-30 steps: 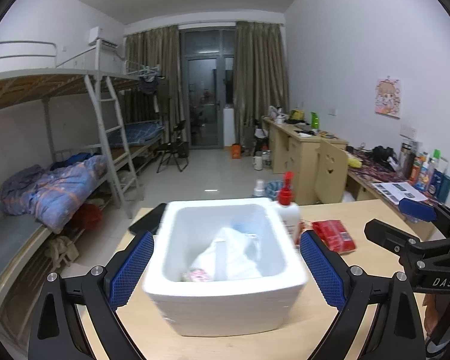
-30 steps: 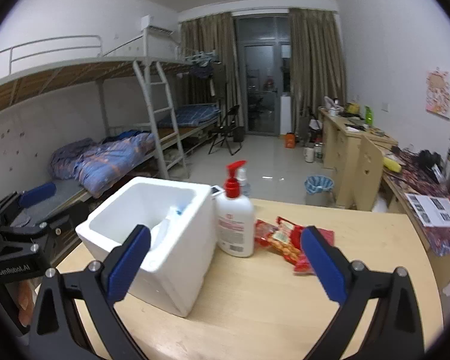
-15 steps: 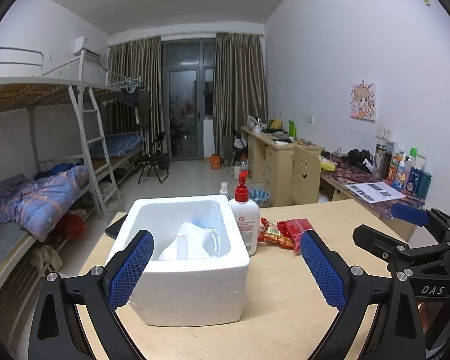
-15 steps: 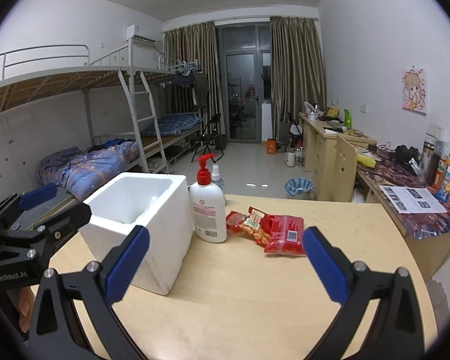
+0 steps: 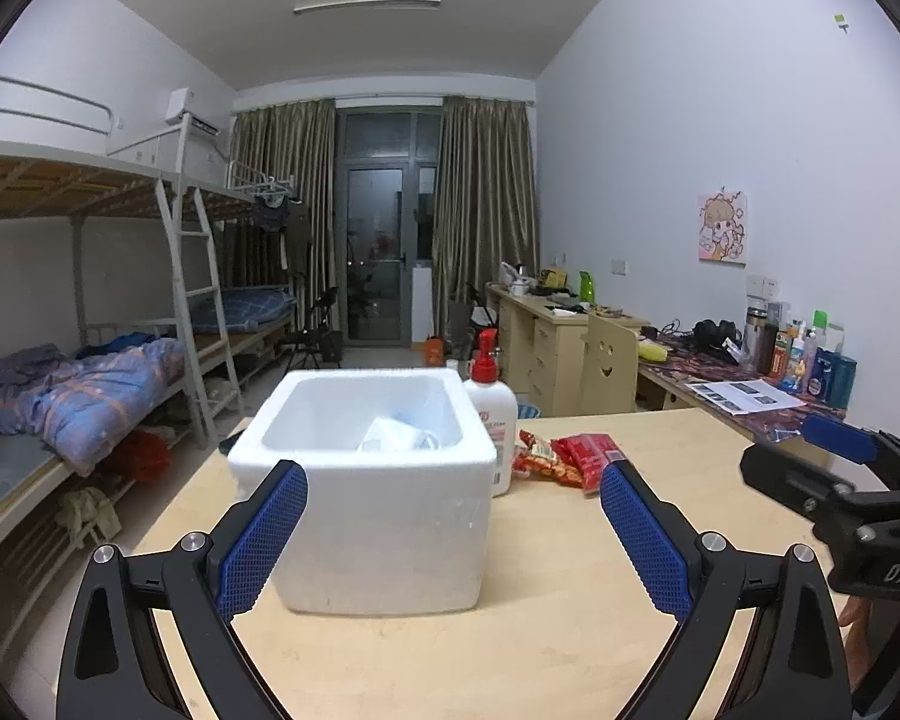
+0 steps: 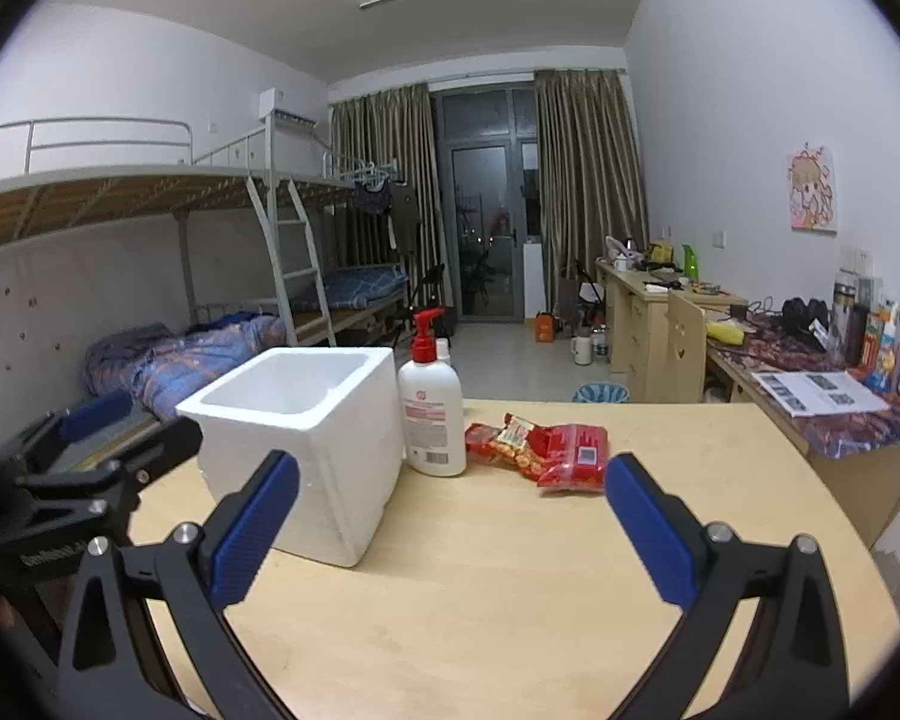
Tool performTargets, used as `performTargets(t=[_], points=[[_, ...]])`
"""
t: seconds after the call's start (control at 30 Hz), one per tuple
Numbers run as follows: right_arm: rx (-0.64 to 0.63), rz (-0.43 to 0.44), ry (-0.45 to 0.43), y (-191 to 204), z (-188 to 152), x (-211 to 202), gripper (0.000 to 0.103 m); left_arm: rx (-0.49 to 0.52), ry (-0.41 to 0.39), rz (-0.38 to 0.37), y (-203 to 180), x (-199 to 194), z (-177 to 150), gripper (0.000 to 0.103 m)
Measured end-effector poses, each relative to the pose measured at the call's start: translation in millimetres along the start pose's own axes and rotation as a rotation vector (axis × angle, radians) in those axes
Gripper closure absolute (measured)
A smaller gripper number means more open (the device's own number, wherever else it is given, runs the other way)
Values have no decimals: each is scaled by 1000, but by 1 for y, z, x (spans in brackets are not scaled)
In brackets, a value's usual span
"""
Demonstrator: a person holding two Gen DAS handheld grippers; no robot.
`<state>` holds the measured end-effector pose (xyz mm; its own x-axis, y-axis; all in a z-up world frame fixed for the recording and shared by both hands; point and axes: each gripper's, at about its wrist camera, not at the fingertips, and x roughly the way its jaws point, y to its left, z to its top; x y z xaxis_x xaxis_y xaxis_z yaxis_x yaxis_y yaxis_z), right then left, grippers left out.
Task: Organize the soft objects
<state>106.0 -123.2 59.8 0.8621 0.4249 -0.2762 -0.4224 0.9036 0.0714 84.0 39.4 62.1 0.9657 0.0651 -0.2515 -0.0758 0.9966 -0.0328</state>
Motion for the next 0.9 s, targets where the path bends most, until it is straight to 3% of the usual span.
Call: performTargets(t=[0.4,0.57,0.9], points=[[-3,-51,-56,21,-47,-42,0,37,-109,48,-6,-44,-46,4],[-7,-70,-63,26,-66,-44,0,32,-116,26,-9,-55,-60,0],[-1,-97,-106,34,-63,-68,0,34,-148,30,-11,-75,-59,0]])
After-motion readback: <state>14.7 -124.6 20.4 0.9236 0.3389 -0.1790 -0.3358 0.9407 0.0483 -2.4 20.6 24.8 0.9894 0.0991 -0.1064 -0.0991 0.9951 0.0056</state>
